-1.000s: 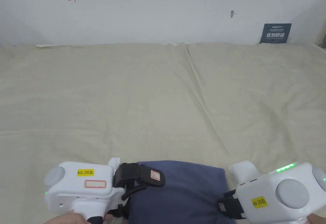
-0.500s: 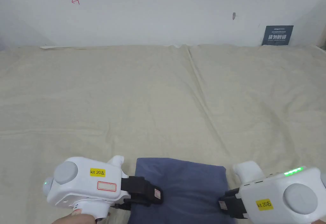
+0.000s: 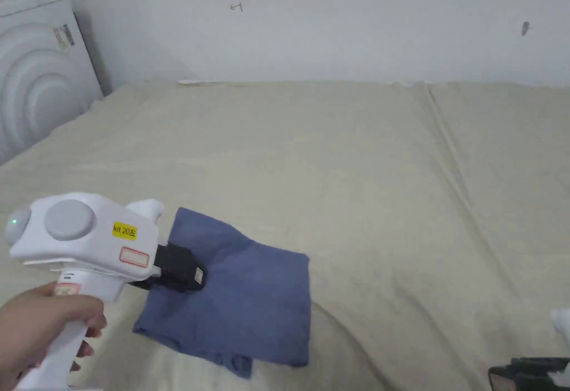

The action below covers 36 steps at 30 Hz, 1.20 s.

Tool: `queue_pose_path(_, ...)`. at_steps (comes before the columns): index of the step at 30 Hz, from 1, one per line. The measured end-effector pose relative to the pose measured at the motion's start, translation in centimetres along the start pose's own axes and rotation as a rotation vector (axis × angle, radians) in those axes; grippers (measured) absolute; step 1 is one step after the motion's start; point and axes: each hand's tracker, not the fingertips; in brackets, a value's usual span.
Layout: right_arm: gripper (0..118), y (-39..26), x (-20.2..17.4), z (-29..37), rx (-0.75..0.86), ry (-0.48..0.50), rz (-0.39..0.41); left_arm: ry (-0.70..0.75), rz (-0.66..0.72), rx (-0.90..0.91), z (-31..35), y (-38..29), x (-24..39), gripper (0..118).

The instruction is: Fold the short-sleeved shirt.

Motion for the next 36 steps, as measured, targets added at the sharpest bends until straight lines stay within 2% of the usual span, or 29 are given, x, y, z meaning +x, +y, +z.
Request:
queue_pose_path(2,0,0.3,-0.7,-0.2,-0.009,0.006,0.005,0.154,-0.062,0.004,1.4,0.9,-3.2,27)
queue_pose_path(5,0,0.7,-1.5,-0.8,-0.030,0.024,0.033,0.287,-0.012,-0.038,2.3,2.3,-7.9,27)
queue_pose_path(8,0,1.2,-2.5,-1.2,-0.039,0.024,0.049,0.418,-0.050,-0.054,2.9,3.2,-11.1,27)
queue_pose_path(10,0,1.4,-2.9,-1.5,-0.050,0.026,0.050,0.529,-0.011,-0.087,2.9,3.4,-13.5,27)
queue_pose_path(12,0,1.5,-2.9,-1.9,-0.060,0.029,0.046,0.585,0.035,-0.129,2.8,3.9,-16.9,27)
queue_pose_path(15,0,1.6,-3.2,-2.0,-0.066,0.026,0.048,0.591,0.067,-0.113,2.9,3.7,-19.1,27)
queue_pose_path(16,0,1.7,-3.2,-2.0,-0.069,0.024,0.049,0.593,0.080,-0.110,3.0,3.7,-19.6,36)
queue_pose_path(17,0,1.7,-3.2,-2.1,-0.072,0.022,0.048,0.605,0.092,-0.102,3.0,3.5,-20.1,58)
queue_pose_path(18,0,1.8,-3.1,-2.2,-0.073,0.020,0.047,0.657,0.110,-0.094,3.3,3.5,-20.4,92)
queue_pose_path(19,0,1.8,-3.2,-2.0,-0.071,0.020,0.046,0.664,0.115,-0.082,3.6,3.4,-20.8,110)
queue_pose_path(20,0,1.9,-3.1,-2.0,-0.065,0.021,0.046,0.657,0.128,-0.072,4.4,2.8,-20.0,117)
queue_pose_path(22,0,2.1,-2.9,-1.6,-0.050,0.014,0.053,0.660,0.161,-0.011,5.5,2.5,-19.3,117)
queue_pose_path(24,0,2.6,-2.6,-0.4,0.030,-0.062,0.108,0.672,0.194,0.088,7.0,1.8,-15.7,117)
queue_pose_path(25,0,2.9,-2.5,0.3,0.068,-0.095,0.138,0.606,0.208,0.166,7.6,1.3,-14.0,117)
queue_pose_path(26,0,3.1,-2.3,1.1,0.107,-0.119,0.161,0.470,0.212,0.251,7.7,0.6,-11.7,117)
queue_pose_path(27,0,3.3,-1.8,1.7,0.139,-0.129,0.168,0.396,0.215,0.271,7.7,-0.1,-9.1,117)
queue_pose_path(28,0,3.5,-1.5,2.2,0.167,-0.135,0.164,0.334,0.212,0.294,6.9,0.4,-9.8,117)
queue_pose_path(29,0,3.7,-1.3,2.9,0.199,-0.137,0.154,0.241,0.188,0.312,6.1,0.0,-8.0,114)
queue_pose_path(30,0,3.9,-1.0,3.5,0.228,-0.134,0.140,0.167,0.137,0.310,5.7,-0.6,-5.2,99)
queue_pose_path(31,0,3.9,-0.5,4.1,0.254,-0.133,0.121,0.114,0.085,0.327,5.2,-1.4,-2.0,99)
queue_pose_path(32,0,4.0,-0.2,4.6,0.270,-0.135,0.103,0.093,0.034,0.353,5.1,-2.8,2.7,94)
queue_pose_path(33,0,4.0,0.0,5.2,0.291,-0.135,0.079,0.069,-0.030,0.387,4.8,-3.5,6.0,77)
queue_pose_path(35,0,3.8,0.6,6.4,0.331,-0.134,0.036,0.018,-0.093,0.429,3.8,-4.6,11.0,13)
queue_pose_path(36,0,3.6,0.9,6.9,0.347,-0.125,0.012,-0.007,-0.111,0.452,3.3,-5.1,13.6,2)
